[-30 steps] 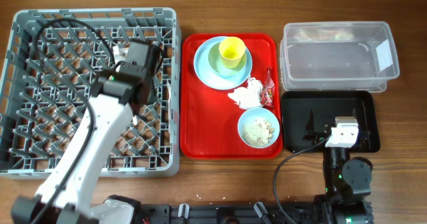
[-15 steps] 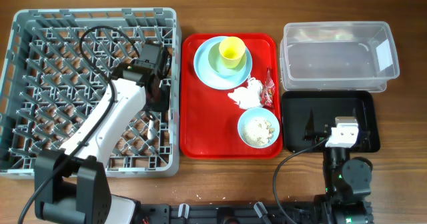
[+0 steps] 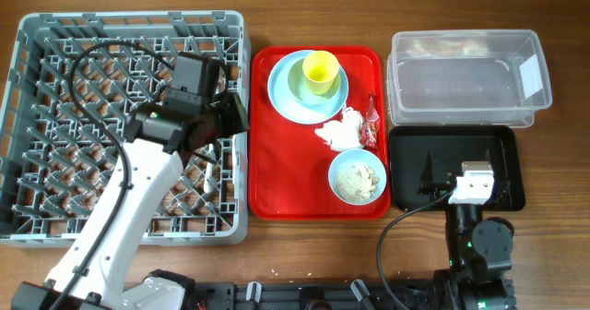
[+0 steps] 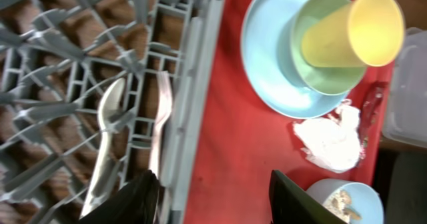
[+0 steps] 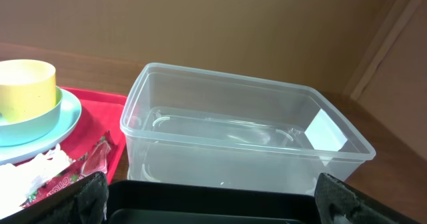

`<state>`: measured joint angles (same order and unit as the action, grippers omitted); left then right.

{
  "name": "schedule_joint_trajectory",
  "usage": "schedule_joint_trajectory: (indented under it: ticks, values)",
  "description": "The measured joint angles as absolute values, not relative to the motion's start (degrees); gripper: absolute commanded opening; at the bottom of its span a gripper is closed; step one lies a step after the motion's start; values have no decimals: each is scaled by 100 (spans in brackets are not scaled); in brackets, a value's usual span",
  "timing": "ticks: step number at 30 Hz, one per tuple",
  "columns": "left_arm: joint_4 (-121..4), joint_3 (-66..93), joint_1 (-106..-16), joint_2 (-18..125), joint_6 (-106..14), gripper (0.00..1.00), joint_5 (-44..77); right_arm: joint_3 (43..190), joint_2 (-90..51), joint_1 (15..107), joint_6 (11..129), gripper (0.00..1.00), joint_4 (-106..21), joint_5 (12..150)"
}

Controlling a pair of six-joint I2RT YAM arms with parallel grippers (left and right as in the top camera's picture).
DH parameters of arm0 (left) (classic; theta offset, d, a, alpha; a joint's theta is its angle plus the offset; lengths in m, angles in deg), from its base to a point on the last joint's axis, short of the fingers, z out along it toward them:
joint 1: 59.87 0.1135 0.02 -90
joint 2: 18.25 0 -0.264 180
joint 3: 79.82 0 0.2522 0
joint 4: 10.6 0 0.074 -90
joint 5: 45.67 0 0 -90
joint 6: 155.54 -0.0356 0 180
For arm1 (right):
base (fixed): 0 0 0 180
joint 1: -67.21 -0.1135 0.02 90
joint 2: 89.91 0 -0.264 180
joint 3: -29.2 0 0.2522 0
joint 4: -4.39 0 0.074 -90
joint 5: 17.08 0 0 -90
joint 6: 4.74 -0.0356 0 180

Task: Sort waste into correct bins and load items into the dishwasher rack
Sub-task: 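Grasp the yellow cup from the blue plate with the left gripper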

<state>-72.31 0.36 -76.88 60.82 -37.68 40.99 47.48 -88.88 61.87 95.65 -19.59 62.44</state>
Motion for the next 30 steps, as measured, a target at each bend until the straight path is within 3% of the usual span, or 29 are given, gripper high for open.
schedule_joint_trajectory:
  ticks: [6, 10, 17, 19, 24, 30]
  values:
    - [-6988, 36, -7994, 6082, -3676, 53, 3988, 4748, -8888, 6189, 9563, 100, -1959, 6244]
    - [-6295, 38, -8460, 6082, -3567, 34, 3990, 4748, -8888, 6189, 9565, 100, -1959, 6244]
    - [-4715, 173, -9246, 6812, -3659, 32, 4226, 4748, -8888, 6187, 9565, 100, -1957, 6244]
    - [-5285, 803, -9233, 7385, -3809, 34, 4108, 4748, -8885, 6187, 9565, 100, -1959, 6244]
    - [-8551, 5577, -9211, 9907, -4839, 24, 3868, 4748, -8881, 6184, 9565, 100, -1961, 6244]
    - [-8678, 6081, -9404, 11253, -5331, 21, 3866, 4748, -8879, 6184, 9565, 100, -1959, 6244]
